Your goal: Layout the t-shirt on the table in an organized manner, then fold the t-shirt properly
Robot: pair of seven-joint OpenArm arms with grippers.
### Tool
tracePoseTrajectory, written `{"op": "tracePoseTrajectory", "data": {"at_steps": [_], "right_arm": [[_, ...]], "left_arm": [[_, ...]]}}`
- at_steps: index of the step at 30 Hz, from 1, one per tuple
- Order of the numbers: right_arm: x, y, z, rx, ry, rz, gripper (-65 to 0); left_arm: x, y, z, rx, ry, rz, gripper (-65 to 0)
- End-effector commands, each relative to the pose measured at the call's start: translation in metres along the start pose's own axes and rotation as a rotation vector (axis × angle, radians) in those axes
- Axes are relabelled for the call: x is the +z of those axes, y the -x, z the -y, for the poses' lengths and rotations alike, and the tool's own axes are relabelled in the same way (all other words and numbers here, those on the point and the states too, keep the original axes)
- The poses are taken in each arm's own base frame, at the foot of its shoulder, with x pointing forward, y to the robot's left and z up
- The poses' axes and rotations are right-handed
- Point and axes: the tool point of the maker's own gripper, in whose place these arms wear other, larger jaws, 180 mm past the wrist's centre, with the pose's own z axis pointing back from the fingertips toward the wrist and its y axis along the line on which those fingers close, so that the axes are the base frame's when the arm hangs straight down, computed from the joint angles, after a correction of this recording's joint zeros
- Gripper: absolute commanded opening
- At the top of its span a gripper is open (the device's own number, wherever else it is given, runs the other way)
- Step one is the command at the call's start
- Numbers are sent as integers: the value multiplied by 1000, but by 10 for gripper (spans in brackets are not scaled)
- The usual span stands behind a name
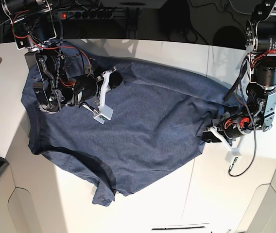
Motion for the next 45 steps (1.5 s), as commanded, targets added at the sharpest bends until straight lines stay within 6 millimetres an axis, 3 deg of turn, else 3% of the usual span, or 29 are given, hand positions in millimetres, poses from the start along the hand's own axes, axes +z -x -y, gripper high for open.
{"op": "tracePoseTrajectory", "data": {"at_steps": [1,8,12,16,23,26,27,31,36,40,45], "right_arm": [[1,7,8,8,42,-43,-650],[1,7,8,8,41,-43,-650],[1,7,8,8,42,-43,-650],[1,7,8,8,42,-43,-650],[1,7,8,8,42,-43,-650],[1,6,8,8,42,-42,-650],[1,7,8,8,41,-42,-650],[1,7,8,8,42,-43,-650],[1,7,8,8,41,-42,-650],[1,7,9,8,42,-43,-650],[1,6,8,8,41,-41,-650]], "left_arm": [[8,-34,3,-20,24,79,-650],[35,-66,81,-3,342,142,-650],[61,-65,130,-38,512,115,-650],[73,-37,162,-63,616,42,-650],[59,38,173,0,597,-87,-650],[51,59,174,1,561,-116,-414],[50,59,174,7,552,-102,-390],[54,42,177,43,580,-22,-391],[67,-8,187,26,618,143,-392],[47,-31,168,-129,442,200,-392],[26,-55,165,-203,375,228,-392]]}}
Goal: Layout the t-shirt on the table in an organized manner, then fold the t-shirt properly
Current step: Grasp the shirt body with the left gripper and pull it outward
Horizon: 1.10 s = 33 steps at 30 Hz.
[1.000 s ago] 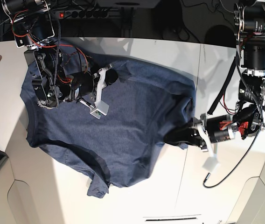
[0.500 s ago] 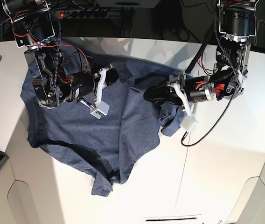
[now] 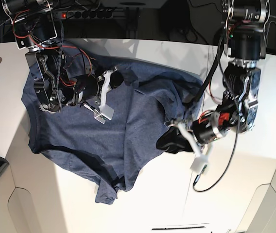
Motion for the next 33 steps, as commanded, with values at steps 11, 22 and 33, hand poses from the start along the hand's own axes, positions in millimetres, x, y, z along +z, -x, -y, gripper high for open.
{"op": "tracePoseTrajectory", "data": {"at_steps": [11,22,33], "right_arm": [[2,7,9,10,43,-48,-650],[2,7,9,10,43,-48,-650],[2,7,9,10,43,-47,-650]], "left_arm": [[-49,-3,-44,99,-97,-95,-391],[-47,1,-63,10,-187,-130,-391],[-49,14,-31,73,-16,-180,-394]]}}
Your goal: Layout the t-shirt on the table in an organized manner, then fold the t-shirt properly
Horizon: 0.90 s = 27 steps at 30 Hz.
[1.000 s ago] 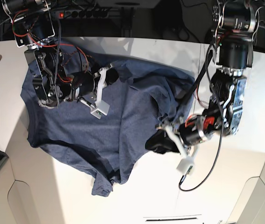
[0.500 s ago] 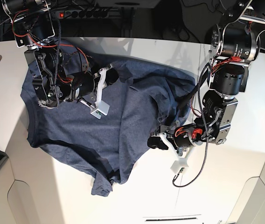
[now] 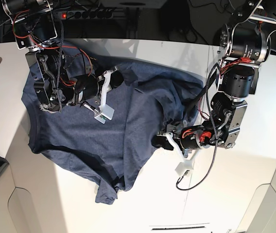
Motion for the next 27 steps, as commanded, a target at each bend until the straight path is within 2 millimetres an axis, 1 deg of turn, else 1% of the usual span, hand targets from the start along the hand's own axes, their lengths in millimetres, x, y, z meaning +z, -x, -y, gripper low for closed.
{"op": "tracePoseTrajectory", "data": {"at_steps": [1,2,4,5,8,11,14,20,22,24,26,27], "right_arm": [[2,7,9,11,43,-47,-650],[2,7,9,10,43,-47,-650],[2,7,9,10,43,-48,-650],[2,7,9,10,44,-48,-650],[2,8,9,10,43,-49,-650],[2,8,9,10,43,-49,-650],[2,8,9,10,43,-49,-650],[2,7,9,10,44,-48,-650],[2,8,9,10,43,-48,-650],[2,8,9,10,43,-49,-650],[2,7,9,10,44,-48,-650],[2,8,9,10,43,-48,-650]], "left_arm": [[4,-28,9,-31,45,66,-417],[5,-30,11,-23,54,76,-474],[5,-33,12,-17,60,90,-625],[5,-36,12,-19,60,100,-650],[8,-49,11,-31,57,126,-650],[13,-68,9,-60,46,147,-650],[21,-93,3,-104,10,167,-650],[45,-160,-23,-189,-177,268,-650],[56,-181,-37,-229,-275,309,-650],[68,-200,-50,-276,-382,341,-650],[78,-215,-58,-339,-464,360,-650],[83,-221,-60,-353,-492,369,-616]]}}
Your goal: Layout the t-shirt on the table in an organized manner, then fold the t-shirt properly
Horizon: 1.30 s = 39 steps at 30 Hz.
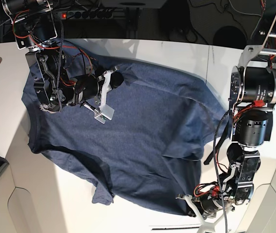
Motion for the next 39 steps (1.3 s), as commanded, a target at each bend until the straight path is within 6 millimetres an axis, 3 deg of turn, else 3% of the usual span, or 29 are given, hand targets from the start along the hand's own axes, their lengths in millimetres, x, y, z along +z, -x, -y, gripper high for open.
{"op": "tracePoseTrajectory", "data": {"at_steps": [1,3,4,10,12,16,20,23,27,32,36,39], "right_arm": [[2,7,9,11,44,-48,-650],[2,7,8,11,43,-48,-650],[2,7,8,11,43,-48,-650],[2,7,9,10,44,-48,-650],[2,7,9,10,44,-48,-650],[2,7,9,11,44,-49,-650],[2,7,9,11,44,-49,-650],[2,7,9,11,44,-48,-650],[2,8,9,10,45,-50,-650],[3,7,9,9,43,-47,-650],[13,-8,-5,1,-28,4,-650],[35,-37,-13,14,-56,130,-650]], "left_arm": [[5,-42,-13,-9,-40,94,-523],[7,-47,-28,13,-107,101,-385],[9,-47,-36,24,-139,101,-361],[25,-25,-80,31,-225,54,-363],[28,-9,-80,43,-179,26,-417],[31,33,-69,85,-91,-24,-650],[33,88,-50,97,-36,-113,-650],[37,118,-44,105,-23,-161,-650],[49,126,-55,262,-13,-131,-650],[63,130,-47,354,109,-117,-650],[72,137,-51,416,128,-90,-650],[81,142,-55,452,142,-62,-650]]}}
